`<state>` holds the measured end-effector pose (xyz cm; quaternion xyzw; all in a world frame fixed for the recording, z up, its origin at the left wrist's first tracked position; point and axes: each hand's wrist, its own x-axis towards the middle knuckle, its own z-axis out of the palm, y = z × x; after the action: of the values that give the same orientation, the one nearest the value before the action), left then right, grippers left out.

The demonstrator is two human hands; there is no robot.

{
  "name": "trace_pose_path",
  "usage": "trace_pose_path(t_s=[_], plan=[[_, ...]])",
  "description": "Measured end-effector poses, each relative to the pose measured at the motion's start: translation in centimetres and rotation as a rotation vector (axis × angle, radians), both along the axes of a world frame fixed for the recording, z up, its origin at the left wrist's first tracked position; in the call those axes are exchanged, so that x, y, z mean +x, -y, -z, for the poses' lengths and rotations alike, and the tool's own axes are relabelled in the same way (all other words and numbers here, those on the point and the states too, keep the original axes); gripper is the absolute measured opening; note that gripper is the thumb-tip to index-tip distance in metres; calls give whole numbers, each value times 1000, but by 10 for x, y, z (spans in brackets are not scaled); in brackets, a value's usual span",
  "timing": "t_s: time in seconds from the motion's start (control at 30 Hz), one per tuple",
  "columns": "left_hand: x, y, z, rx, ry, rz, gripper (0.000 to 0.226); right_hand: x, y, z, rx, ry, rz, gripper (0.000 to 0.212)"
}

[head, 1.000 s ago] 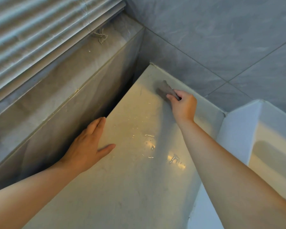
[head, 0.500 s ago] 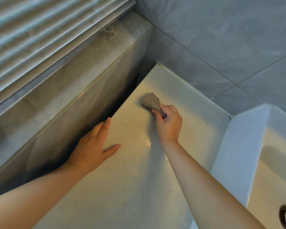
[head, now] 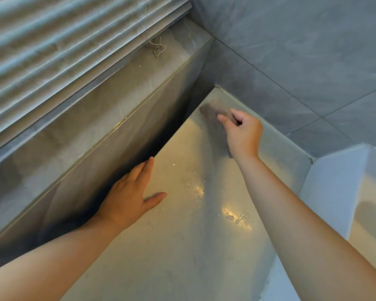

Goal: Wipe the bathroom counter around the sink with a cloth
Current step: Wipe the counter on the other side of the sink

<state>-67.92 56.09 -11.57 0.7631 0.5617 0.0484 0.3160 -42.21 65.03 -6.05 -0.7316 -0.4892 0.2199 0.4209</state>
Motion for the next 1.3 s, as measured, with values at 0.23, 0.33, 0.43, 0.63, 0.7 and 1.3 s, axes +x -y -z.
trace_pose_path(t_s=[0.23, 0.33, 0.43, 0.63, 0.7, 1.3], plan=[[-1, -1, 0, -1, 2, 4, 109, -14, -32, 34, -39, 153, -14, 9], [-2, -1, 2, -7, 15, 6, 103, -26, -32, 41, -34, 174, -68, 15], [0, 0, -2, 2, 14, 10, 99, -42, -25, 43, -30, 206, -143, 20], [-1, 1, -9, 6, 35, -48, 89, -65, 2, 44, -7, 238, -230, 21], [-7, 4, -11, 38, 73, -95, 86, -71, 13, 44, -8, 226, -249, 22], [-38, 41, -13, 77, 46, -115, 76, -42, 25, -7, -39, 148, -133, 8]])
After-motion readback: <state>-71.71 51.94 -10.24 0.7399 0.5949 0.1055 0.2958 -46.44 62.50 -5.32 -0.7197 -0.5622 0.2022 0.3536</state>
